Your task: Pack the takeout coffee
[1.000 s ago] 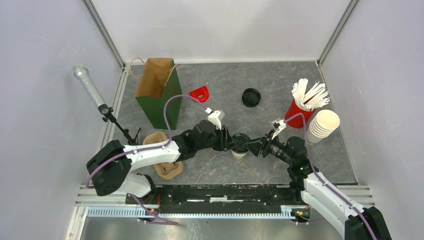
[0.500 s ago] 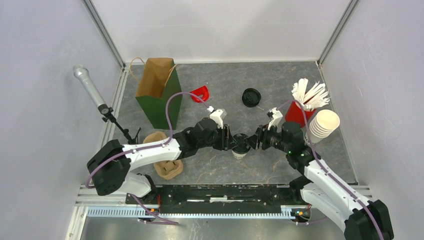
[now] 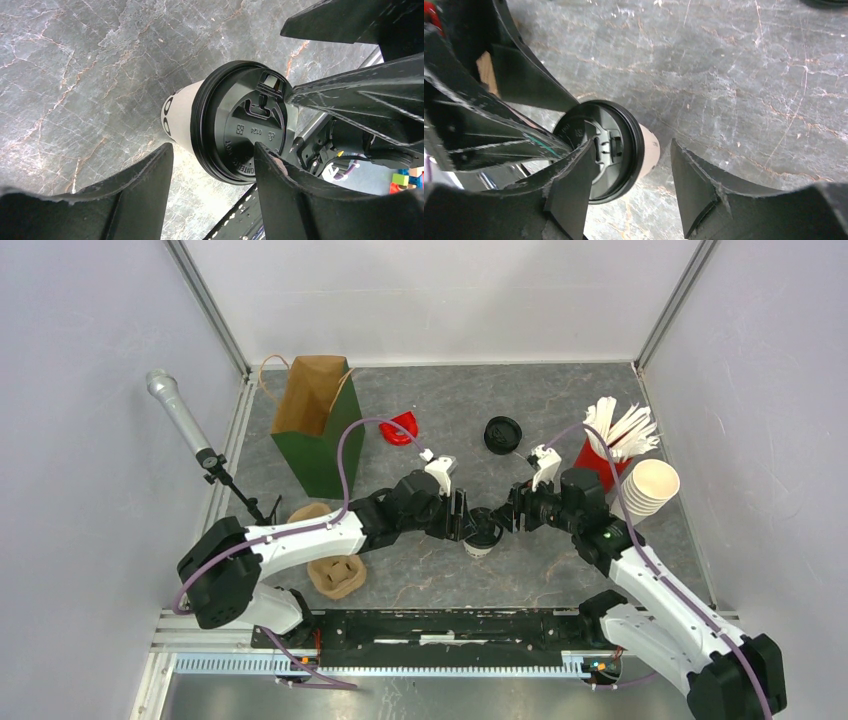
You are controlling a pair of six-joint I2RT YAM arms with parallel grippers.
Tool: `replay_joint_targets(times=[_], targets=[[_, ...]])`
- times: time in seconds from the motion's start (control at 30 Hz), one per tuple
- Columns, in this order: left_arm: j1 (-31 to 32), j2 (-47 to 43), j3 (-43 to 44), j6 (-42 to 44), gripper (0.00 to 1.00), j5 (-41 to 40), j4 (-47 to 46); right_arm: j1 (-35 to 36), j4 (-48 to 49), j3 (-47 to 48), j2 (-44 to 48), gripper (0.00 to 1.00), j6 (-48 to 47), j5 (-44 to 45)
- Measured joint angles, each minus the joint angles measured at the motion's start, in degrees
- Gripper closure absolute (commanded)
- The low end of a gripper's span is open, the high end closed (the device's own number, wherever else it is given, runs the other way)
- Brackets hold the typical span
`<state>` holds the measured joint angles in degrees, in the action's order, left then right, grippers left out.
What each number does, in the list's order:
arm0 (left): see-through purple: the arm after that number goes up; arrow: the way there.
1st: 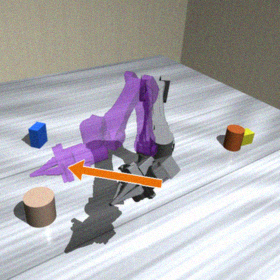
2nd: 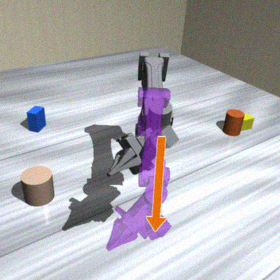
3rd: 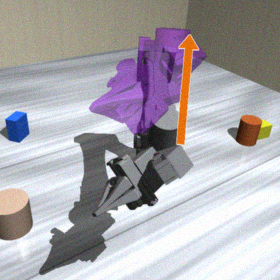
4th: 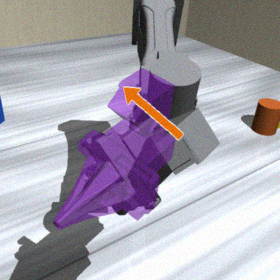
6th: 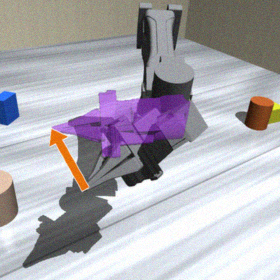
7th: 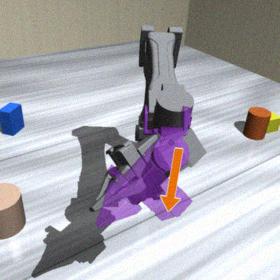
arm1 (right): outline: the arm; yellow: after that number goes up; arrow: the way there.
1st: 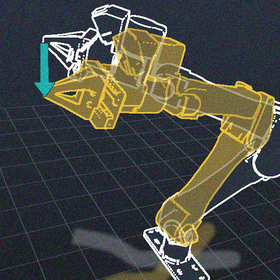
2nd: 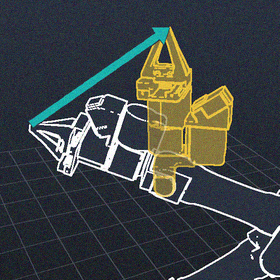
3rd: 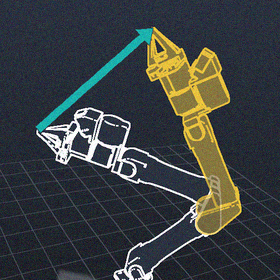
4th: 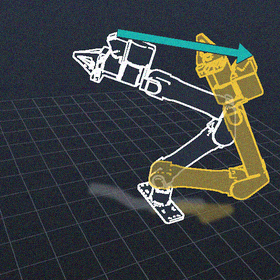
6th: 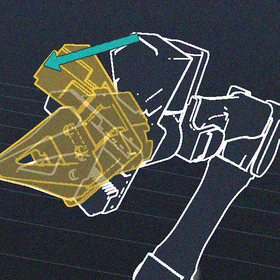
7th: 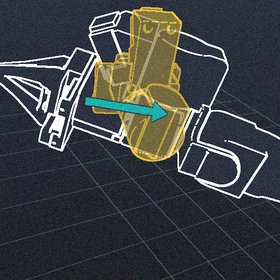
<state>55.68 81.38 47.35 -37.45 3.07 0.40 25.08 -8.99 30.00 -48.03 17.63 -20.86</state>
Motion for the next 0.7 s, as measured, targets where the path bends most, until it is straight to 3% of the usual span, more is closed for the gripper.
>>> replay_joint_targets(times=[0.17,0.3,0.5,0.7], targets=[[0.00,-0.96,0.24,1.75,0.19,-0.83,2.12,0.04,-3.65,0.87,-0.68,0.37,-2.84,0.28],[0.00,-3.98,1.07,3.80,0.01,-1.53,5.53,0.04,-4.90,5.27,-2.43,0.37,-4.15,0.68],[0.00,-12.31,4.02,8.70,0.00,-3.78,11.08,0.04,-6.27,11.30,-5.05,0.40,-7.48,7.65],[0.00,-22.12,6.19,14.21,0.00,-6.99,20.02,0.04,-12.48,20.37,-7.23,0.44,-11.96,22.86]])
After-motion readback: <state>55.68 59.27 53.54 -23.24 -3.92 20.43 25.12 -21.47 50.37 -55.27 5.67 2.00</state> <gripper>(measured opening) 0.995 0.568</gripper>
